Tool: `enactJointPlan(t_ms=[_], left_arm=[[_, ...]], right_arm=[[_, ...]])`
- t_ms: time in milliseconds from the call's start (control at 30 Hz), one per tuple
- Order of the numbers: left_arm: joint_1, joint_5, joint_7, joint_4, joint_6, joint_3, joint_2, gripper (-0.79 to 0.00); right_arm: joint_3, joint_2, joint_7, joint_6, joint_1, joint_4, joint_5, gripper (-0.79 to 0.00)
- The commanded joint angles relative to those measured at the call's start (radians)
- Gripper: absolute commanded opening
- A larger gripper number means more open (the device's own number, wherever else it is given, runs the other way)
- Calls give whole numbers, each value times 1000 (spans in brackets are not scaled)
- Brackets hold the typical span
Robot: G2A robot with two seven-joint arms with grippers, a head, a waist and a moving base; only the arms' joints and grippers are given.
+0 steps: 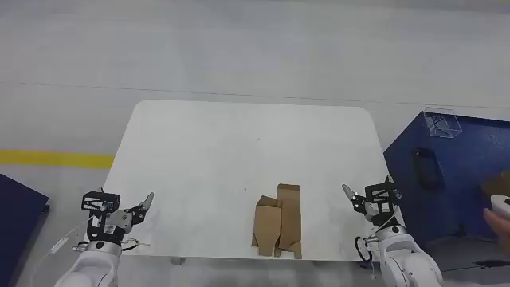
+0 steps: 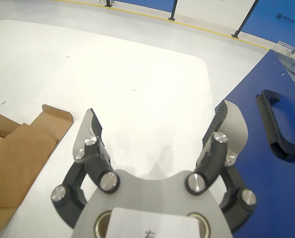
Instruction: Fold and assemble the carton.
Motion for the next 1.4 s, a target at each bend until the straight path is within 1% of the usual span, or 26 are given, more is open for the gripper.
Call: enactJointPlan(t_ms=[0,900,933,967,1000,1033,1067,1133,1167,1200,1267,1333,1367], left_arm=[[0,0,0,0,0,0,0,0],[1,-1,-4,2,-2,-1,0,0],[1,10,-10,-7,-7,-5,1,0],[6,-10,-24,-35,-24,-6,1,0],[14,-84,-44,-69,-67,2,-1,0],[18,-164,-81,-91,-110,-1,-2,0],[20,-274,-144,-120,-155,2,-3,0],[10,-488,-312,-168,-214,6,-3,0],[0,-617,-415,-186,-222,14,-4,0],[-19,-726,-515,-202,-219,18,-3,0],[-69,-877,-699,-215,-192,43,0,0],[-132,-1005,-834,-192,-132,92,-1,0],[-168,-1027,-881,-173,-106,118,-1,0]], right_arm=[[0,0,0,0,0,0,0,-1],[0,0,0,0,0,0,0,0],[0,0,0,0,0,0,0,0],[0,0,0,0,0,0,0,0],[0,0,0,0,0,0,0,0],[0,0,0,0,0,0,0,0],[0,0,0,0,0,0,0,0],[0,0,0,0,0,0,0,0],[0,0,0,0,0,0,0,0],[0,0,0,0,0,0,0,0],[0,0,0,0,0,0,0,0],[0,0,0,0,0,0,0,0],[0,0,0,0,0,0,0,0]])
